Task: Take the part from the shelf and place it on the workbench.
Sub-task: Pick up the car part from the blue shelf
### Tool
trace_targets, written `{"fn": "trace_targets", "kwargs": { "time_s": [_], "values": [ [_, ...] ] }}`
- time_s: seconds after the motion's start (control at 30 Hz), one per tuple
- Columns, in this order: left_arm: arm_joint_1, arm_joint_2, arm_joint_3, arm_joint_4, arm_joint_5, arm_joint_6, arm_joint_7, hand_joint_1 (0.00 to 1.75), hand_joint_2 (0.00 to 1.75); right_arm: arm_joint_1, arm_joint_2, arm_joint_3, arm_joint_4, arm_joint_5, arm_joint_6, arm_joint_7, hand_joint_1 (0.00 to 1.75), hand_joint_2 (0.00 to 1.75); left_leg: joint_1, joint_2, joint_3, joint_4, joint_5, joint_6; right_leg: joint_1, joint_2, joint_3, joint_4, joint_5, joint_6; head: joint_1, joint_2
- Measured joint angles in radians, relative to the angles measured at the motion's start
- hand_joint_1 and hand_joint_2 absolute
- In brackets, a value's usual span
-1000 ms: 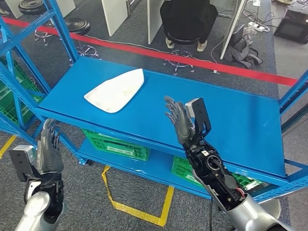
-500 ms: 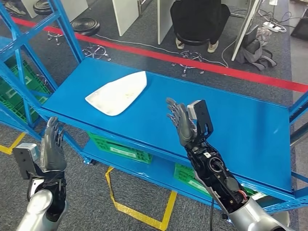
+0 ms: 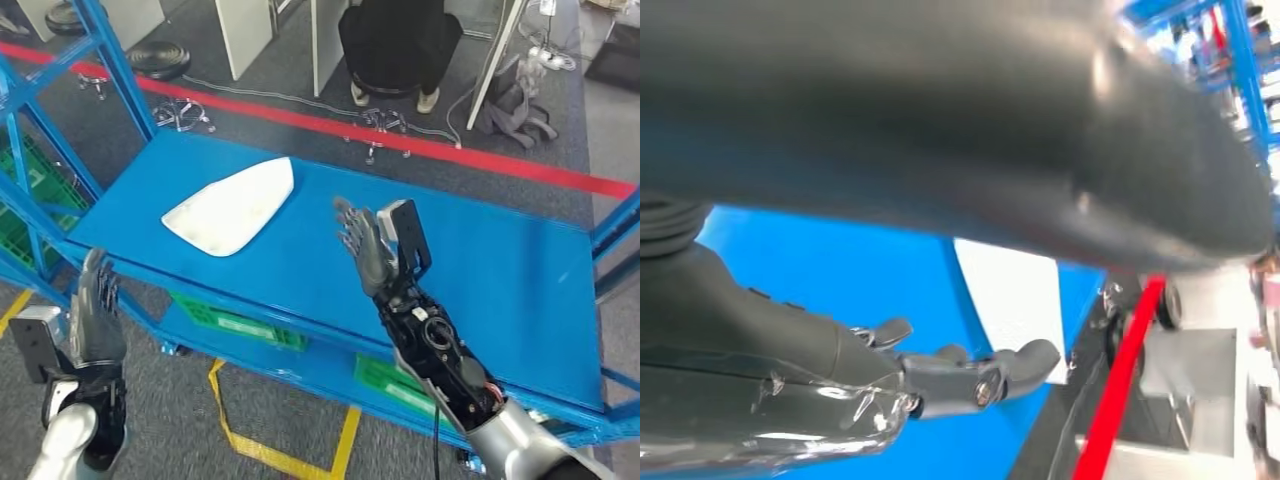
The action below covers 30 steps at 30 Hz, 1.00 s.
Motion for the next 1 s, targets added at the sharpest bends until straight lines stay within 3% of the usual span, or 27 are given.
{"fn": "trace_targets", "kwargs": {
  "time_s": [0.1, 0.17, 0.27, 0.3, 0.33, 0.37, 0.43, 0.47, 0.5, 0.57, 0.63, 0.7, 0.73, 0.8, 0.83, 0.87, 0.9, 0.97, 1.0],
  "values": [
    [0.0, 0.0, 0.0, -0.004, -0.001, -0.006, 0.0, 0.0, 0.0, -0.004, 0.0, 0.0, -0.001, 0.0, -0.001, 0.0, 0.0, 0.0, 0.001, -0.003, 0.015, -0.01, -0.012, 0.014, -0.002, -0.003, 0.014, -0.01, -0.012, 0.016, 0.003, 0.0],
    [-0.002, 0.0, 0.0, -0.007, -0.002, -0.007, -0.001, 0.0, 0.0, -0.007, 0.0, 0.0, -0.002, 0.0, -0.004, 0.001, 0.0, 0.0, 0.005, -0.004, 0.038, -0.018, -0.023, 0.024, -0.002, -0.004, -0.004, 0.046, -0.038, 0.022, 0.011, 0.0],
    [-0.002, 0.0, 0.0, -0.008, -0.004, -0.009, -0.001, 0.0, 0.0, -0.005, 0.0, 0.001, -0.002, 0.0, -0.006, 0.005, 0.0, 0.0, 0.002, -0.004, 0.065, -0.019, -0.043, 0.034, 0.001, -0.004, -0.138, 0.271, -0.107, 0.027, 0.026, 0.0],
    [-0.002, 0.0, 0.0, -0.008, -0.004, -0.009, -0.001, 0.0, 0.0, -0.003, 0.0, 0.001, -0.002, 0.0, -0.006, 0.006, 0.0, 0.0, 0.0, -0.005, 0.073, -0.019, -0.05, 0.035, 0.001, -0.004, -0.179, 0.322, -0.111, 0.026, 0.029, 0.0],
    [-0.001, 0.0, 0.0, -0.008, -0.005, -0.01, 0.0, 0.0, 0.0, -0.002, 0.0, 0.002, -0.002, 0.0, -0.007, 0.008, 0.0, 0.0, -0.002, -0.006, 0.082, -0.019, -0.057, 0.036, 0.002, -0.004, -0.198, 0.324, -0.088, 0.024, 0.032, 0.0],
    [-0.001, 0.0, 0.0, -0.008, -0.005, -0.011, 0.0, 0.0, 0.0, -0.002, 0.0, 0.002, -0.002, 0.0, -0.007, 0.009, 0.0, 0.0, -0.004, -0.008, 0.094, -0.019, -0.065, 0.037, 0.004, -0.004, -0.196, 0.286, -0.045, 0.019, 0.035, 0.0],
    [-0.002, 0.0, 0.0, -0.008, -0.006, -0.012, 0.0, 0.0, 0.0, -0.003, 0.0, 0.002, -0.002, 0.0, -0.008, 0.01, 0.0, 0.0, -0.007, -0.012, 0.118, -0.02, -0.081, 0.036, 0.01, -0.003, -0.153, 0.141, 0.064, 0.002, 0.042, 0.0],
    [-0.002, 0.0, 0.0, -0.007, -0.006, -0.013, 0.0, 0.0, 0.0, -0.004, 0.0, 0.001, -0.002, 0.0, -0.01, 0.01, 0.0, 0.0, -0.007, -0.013, 0.124, -0.021, -0.086, 0.034, 0.016, -0.002, -0.129, 0.08, 0.1, -0.007, 0.04, 0.0],
    [-0.003, 0.0, 0.0, -0.007, -0.006, -0.013, 0.001, 0.0, 0.0, -0.005, 0.0, 0.001, -0.001, 0.0, -0.012, 0.011, 0.0, 0.0, -0.005, -0.013, 0.125, -0.022, -0.089, 0.03, 0.021, -0.001, -0.113, 0.038, 0.119, -0.016, 0.04, 0.0],
    [-0.002, -0.001, 0.0, -0.007, -0.006, -0.013, 0.001, 0.0, 0.0, -0.006, 0.0, 0.001, -0.001, 0.001, -0.018, 0.013, 0.0, 0.0, -0.002, -0.014, 0.12, -0.025, -0.089, 0.02, 0.03, -0.001, -0.101, 0.008, 0.12, -0.027, 0.04, 0.0],
    [-0.002, -0.001, 0.0, -0.008, -0.006, -0.013, 0.001, 0.0, 0.0, -0.008, 0.0, -0.002, -0.001, 0.002, -0.024, 0.013, 0.0, 0.0, -0.003, -0.013, 0.122, -0.028, -0.093, 0.011, 0.024, -0.001, -0.087, -0.014, 0.115, -0.034, 0.046, 0.0],
    [-0.006, -0.001, 0.001, -0.01, -0.006, -0.013, -0.001, 0.0, 0.0, -0.011, -0.002, -0.007, -0.001, 0.004, -0.027, 0.012, 0.0, 0.0, -0.004, -0.011, 0.102, 0.019, -0.118, 0.0, 0.015, -0.002, -0.066, -0.036, 0.114, -0.038, 0.041, 0.0],
    [-0.007, 0.0, 0.001, -0.011, -0.006, -0.013, -0.001, 0.0, 0.0, -0.013, -0.002, -0.008, -0.001, 0.006, -0.028, 0.012, 0.0, 0.0, -0.002, -0.009, 0.071, 0.075, -0.14, -0.006, 0.012, -0.003, -0.059, -0.042, 0.113, -0.038, 0.036, 0.0],
    [-0.006, 0.0, 0.001, -0.011, -0.005, -0.013, -0.001, 0.0, 0.0, -0.016, -0.003, -0.011, 0.002, 0.01, -0.032, 0.012, 0.0, 0.0, 0.006, -0.006, -0.021, 0.217, -0.182, -0.016, 0.011, -0.003, -0.055, -0.043, 0.108, -0.04, 0.026, 0.0],
    [-0.003, 0.0, 0.001, -0.011, -0.005, -0.013, -0.001, 0.0, 0.0, -0.016, -0.003, -0.012, 0.004, 0.012, -0.035, 0.012, 0.0, 0.0, 0.009, -0.004, -0.058, 0.263, -0.185, -0.019, 0.01, -0.003, -0.053, -0.042, 0.105, -0.039, 0.022, 0.0],
    [-0.002, 0.0, 0.001, -0.011, -0.005, -0.013, -0.001, 0.0, 0.0, -0.015, -0.003, -0.014, 0.005, 0.015, -0.038, 0.011, 0.0, 0.0, 0.012, -0.003, -0.078, 0.273, -0.172, -0.021, 0.01, -0.003, -0.052, -0.041, 0.102, -0.038, 0.019, 0.0],
    [-0.002, 0.0, 0.001, -0.011, -0.005, -0.013, -0.001, 0.0, 0.0, -0.015, -0.003, -0.017, 0.005, 0.016, -0.039, 0.01, 0.0, 0.0, 0.015, -0.002, -0.077, 0.246, -0.141, -0.022, 0.01, -0.003, -0.049, -0.039, 0.098, -0.036, 0.016, 0.0],
    [-0.003, 0.001, 0.001, -0.011, -0.005, -0.012, -0.001, 0.0, 0.0, -0.017, -0.003, -0.022, 0.006, 0.016, -0.04, 0.008, 0.0, 0.0, 0.018, 0.0, -0.023, 0.11, -0.057, -0.023, 0.009, -0.002, -0.04, -0.035, 0.089, -0.03, 0.013, 0.0],
    [-0.003, 0.0, 0.001, -0.011, -0.005, -0.012, -0.001, 0.0, 0.0, -0.018, -0.003, -0.024, 0.006, 0.017, -0.042, 0.008, 0.0, 0.0, 0.018, 0.001, 0.009, 0.044, -0.03, -0.022, 0.01, -0.001, -0.037, -0.033, 0.084, -0.026, 0.011, 0.0]
  ]
}}
